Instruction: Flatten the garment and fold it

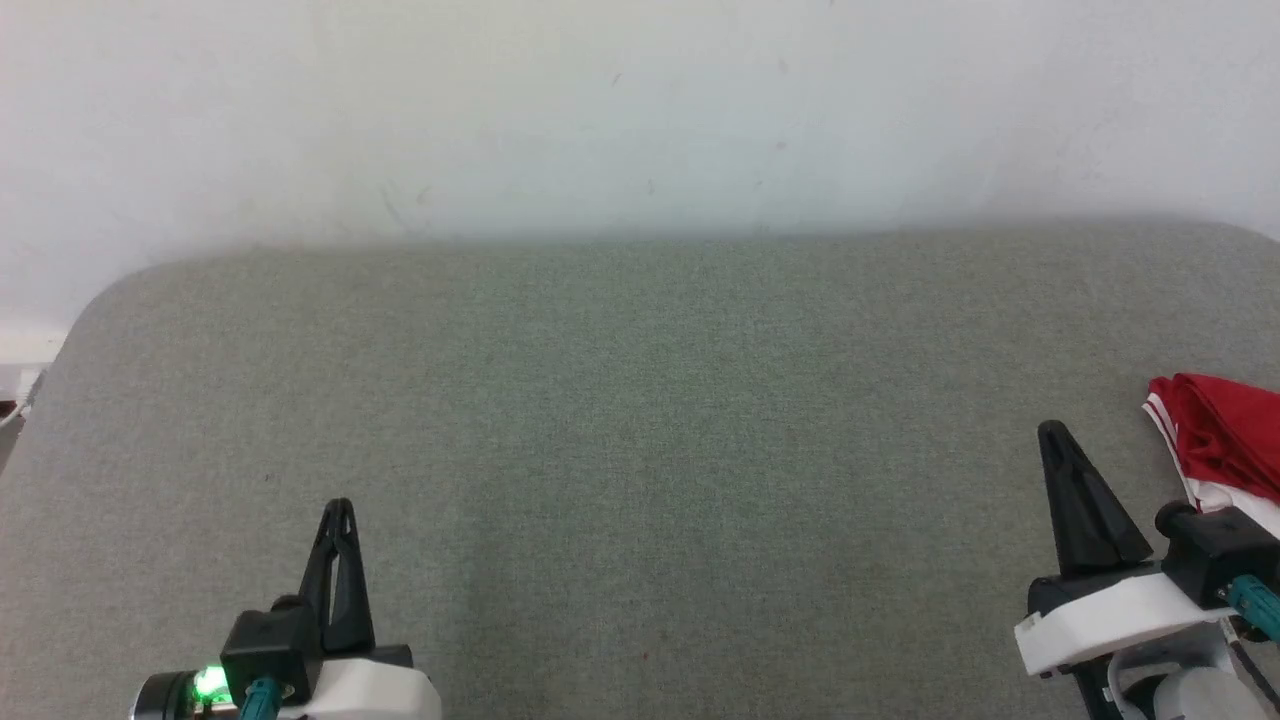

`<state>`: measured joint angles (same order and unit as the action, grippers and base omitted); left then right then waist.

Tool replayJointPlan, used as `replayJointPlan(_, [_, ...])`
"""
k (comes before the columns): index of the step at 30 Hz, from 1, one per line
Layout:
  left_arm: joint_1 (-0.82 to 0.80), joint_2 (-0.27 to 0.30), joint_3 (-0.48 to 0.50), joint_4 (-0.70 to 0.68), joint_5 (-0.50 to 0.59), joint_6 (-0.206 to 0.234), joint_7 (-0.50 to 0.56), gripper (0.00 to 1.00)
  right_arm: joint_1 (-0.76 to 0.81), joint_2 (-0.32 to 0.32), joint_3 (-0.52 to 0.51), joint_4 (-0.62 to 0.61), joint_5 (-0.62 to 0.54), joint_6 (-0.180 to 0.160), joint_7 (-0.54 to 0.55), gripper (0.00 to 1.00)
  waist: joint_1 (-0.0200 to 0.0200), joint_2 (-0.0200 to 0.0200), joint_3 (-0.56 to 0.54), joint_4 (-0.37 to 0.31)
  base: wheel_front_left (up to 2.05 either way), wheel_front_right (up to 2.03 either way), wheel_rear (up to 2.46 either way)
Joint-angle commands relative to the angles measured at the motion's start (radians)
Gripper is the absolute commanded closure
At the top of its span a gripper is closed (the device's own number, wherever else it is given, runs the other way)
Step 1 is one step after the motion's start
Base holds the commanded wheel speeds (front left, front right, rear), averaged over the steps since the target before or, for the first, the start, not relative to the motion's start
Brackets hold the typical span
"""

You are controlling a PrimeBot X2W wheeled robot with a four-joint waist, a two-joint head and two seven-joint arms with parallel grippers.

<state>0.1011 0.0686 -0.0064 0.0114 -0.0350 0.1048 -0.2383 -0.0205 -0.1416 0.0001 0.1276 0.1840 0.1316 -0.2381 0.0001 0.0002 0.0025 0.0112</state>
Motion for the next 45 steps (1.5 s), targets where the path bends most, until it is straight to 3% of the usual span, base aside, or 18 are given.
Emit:
replayJointPlan(1, [-0.009, -0.001, 0.001, -0.001, 0.003, -0.009, 0.006, 1.0, 0.002, 0.007, -0.001, -0.008, -0.01, 0.0, 0.006, 1.0, -0.0001, -0.0002, 0.0, 0.0, 0.0, 0.0, 0.0])
replayJointPlan(45, [-0.044, -0.008, 0.003, -0.005, 0.015, -0.045, 0.094, 1.0, 0.009, 0.039, -0.001, -0.053, -0.076, 0.0, 0.094, 1.0, -0.0001, -0.0002, -0.001, -0.004, 0.0, 0.0, 0.0])
